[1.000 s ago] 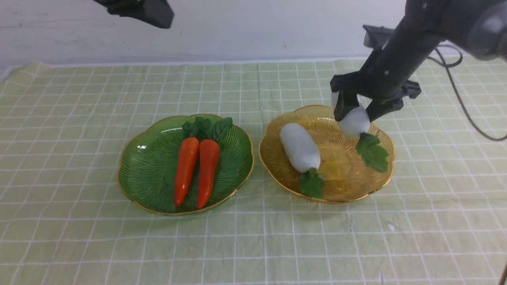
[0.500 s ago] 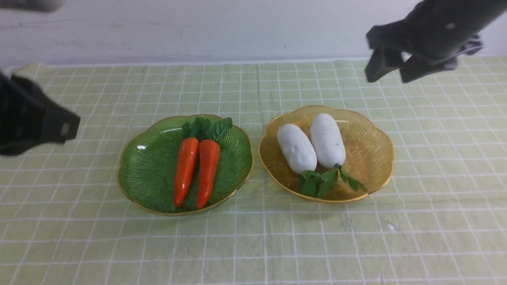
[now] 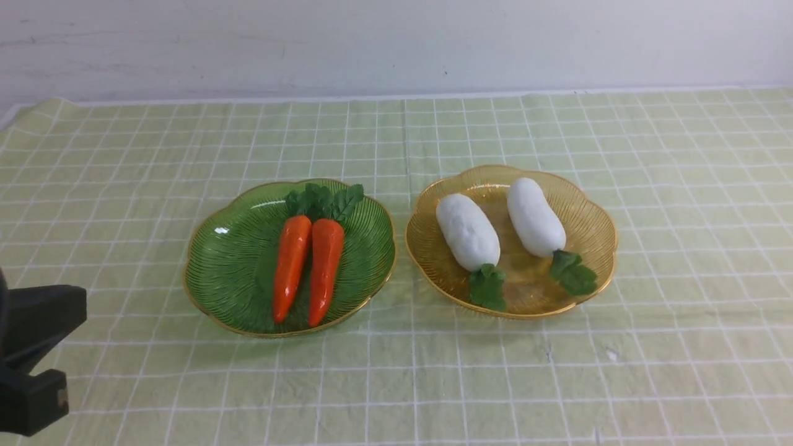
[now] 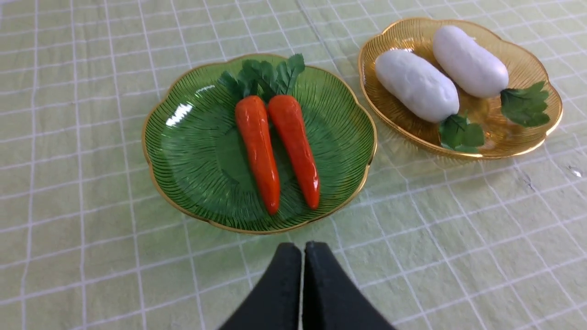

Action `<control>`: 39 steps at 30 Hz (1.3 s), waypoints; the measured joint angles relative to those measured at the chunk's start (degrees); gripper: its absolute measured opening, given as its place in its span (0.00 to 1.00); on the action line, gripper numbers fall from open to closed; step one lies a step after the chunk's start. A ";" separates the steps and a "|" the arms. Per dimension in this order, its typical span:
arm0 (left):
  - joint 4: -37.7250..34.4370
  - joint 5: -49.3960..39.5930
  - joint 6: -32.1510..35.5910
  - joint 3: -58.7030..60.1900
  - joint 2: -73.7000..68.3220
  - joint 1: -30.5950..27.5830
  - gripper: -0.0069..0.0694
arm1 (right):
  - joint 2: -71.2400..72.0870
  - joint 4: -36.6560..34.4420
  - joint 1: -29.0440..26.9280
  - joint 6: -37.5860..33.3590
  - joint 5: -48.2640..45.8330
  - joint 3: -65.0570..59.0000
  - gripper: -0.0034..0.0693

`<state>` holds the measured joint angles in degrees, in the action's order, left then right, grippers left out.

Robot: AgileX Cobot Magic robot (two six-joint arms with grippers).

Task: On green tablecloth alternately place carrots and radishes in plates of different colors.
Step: 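Place the white radish on the plate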

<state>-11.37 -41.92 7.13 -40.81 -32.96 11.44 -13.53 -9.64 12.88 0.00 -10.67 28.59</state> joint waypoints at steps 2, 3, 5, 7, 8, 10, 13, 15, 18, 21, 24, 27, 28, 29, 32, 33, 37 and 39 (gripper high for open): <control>-0.63 0.40 0.00 0.38 0.44 0.00 0.08 | 6.74 0.00 0.00 0.00 0.29 -4.10 0.03; -0.90 0.75 0.00 0.67 0.52 0.00 0.08 | 9.54 0.06 0.00 0.00 0.33 -5.68 0.03; -1.11 1.84 0.00 1.50 0.98 0.00 0.08 | 13.09 0.63 0.00 0.00 0.52 -7.72 0.03; -1.22 3.37 0.74 2.92 2.41 0.00 0.08 | 14.25 1.25 0.00 0.00 0.93 -9.05 0.03; -1.47 3.81 1.43 3.49 3.52 0.00 0.08 | 14.36 1.54 0.00 0.00 0.71 -9.46 0.03; -1.56 5.18 2.15 5.71 7.41 0.06 0.08 | 14.36 1.91 0.00 0.00 -0.46 -9.93 0.03; -2.10 6.80 2.03 8.80 14.92 0.06 0.08 | 14.42 2.63 0.00 0.00 -1.48 -10.25 0.03; -2.14 7.38 2.02 10.05 19.05 0.06 0.08 | 14.42 3.07 0.00 0.00 -2.74 -10.32 0.03; -2.38 7.73 2.02 12.32 24.92 0.06 0.08 | 14.42 3.42 0.00 0.00 -3.99 -10.32 0.03; -2.78 7.51 2.02 13.30 29.28 0.06 0.08 | 14.42 3.42 0.00 0.00 -5.12 -10.32 0.03; -2.84 7.20 2.02 13.30 30.84 0.06 0.08 | 14.42 3.42 0.00 0.00 -5.67 -10.32 0.03; -2.84 6.74 2.02 13.30 30.91 0.06 0.08 | 14.42 3.43 0.00 0.00 -5.72 -10.32 0.03; -2.84 6.21 2.02 13.30 30.91 0.06 0.08 | 14.42 3.43 0.00 0.00 -5.72 -10.32 0.03; -2.89 6.10 2.02 13.30 30.91 0.06 0.08 | 14.42 3.43 0.00 0.00 -5.72 -10.32 0.03; -2.83 6.10 2.09 13.30 30.91 0.06 0.08 | 14.42 3.43 0.00 0.00 -5.72 -10.32 0.03; -2.83 6.10 2.21 13.30 30.91 0.06 0.08 | 14.42 3.43 0.00 0.00 -5.72 -10.32 0.03; -1.74 6.27 3.03 13.30 30.91 0.06 0.08 | 14.42 3.43 0.00 0.00 -5.72 -10.32 0.03; -0.57 7.02 3.03 13.77 30.91 0.06 0.08 | 14.42 3.48 0.00 0.00 -5.72 -10.32 0.03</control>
<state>-11.95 -34.91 10.15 -27.04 -2.05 11.50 0.89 -6.16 12.88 0.00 -16.40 18.27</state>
